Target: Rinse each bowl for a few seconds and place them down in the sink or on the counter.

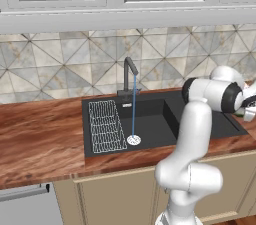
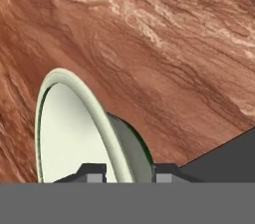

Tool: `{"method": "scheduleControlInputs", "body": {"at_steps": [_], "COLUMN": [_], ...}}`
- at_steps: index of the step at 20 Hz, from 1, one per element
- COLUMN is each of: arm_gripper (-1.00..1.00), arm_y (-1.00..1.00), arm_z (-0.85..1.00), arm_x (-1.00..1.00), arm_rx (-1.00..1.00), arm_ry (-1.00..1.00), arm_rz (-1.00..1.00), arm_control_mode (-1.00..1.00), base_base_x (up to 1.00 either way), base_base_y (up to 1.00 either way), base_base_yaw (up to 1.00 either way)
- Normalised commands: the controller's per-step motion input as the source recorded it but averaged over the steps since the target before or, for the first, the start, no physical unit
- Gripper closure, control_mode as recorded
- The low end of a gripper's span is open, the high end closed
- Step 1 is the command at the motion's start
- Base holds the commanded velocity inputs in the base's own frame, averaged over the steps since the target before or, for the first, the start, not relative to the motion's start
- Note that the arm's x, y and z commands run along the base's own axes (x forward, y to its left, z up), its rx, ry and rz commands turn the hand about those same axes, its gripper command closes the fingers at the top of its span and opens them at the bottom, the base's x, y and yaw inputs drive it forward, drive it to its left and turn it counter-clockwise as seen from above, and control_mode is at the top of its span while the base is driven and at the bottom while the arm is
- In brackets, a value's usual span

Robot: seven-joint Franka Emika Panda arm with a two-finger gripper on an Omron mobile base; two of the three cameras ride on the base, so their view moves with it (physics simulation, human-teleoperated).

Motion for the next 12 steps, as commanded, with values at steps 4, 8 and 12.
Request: {"method": "scheduleControlInputs", "body": {"at_steps": [4, 8, 12], "arm_gripper": [-1.0, -1.0, -1.0], "arm_y": [-0.1, -0.14, -0.04], "arm_z": [-0.07, -0.07, 0.03], "arm_x": [-0.06, -0.13, -0.15], "arm_rx": [0.01, 0.0, 0.0], "arm_ry": [0.0, 0.0, -0.02], "arm_rz": [0.01, 0.02, 0.02], "arm_control_mode": [-1.0, -1.0, -1.0], "base_base_x": [0.0, 0.0, 0.0], "base_base_y": [0.0, 0.0, 0.0], "base_base_yaw": [0.0, 0.0, 0.0]}}
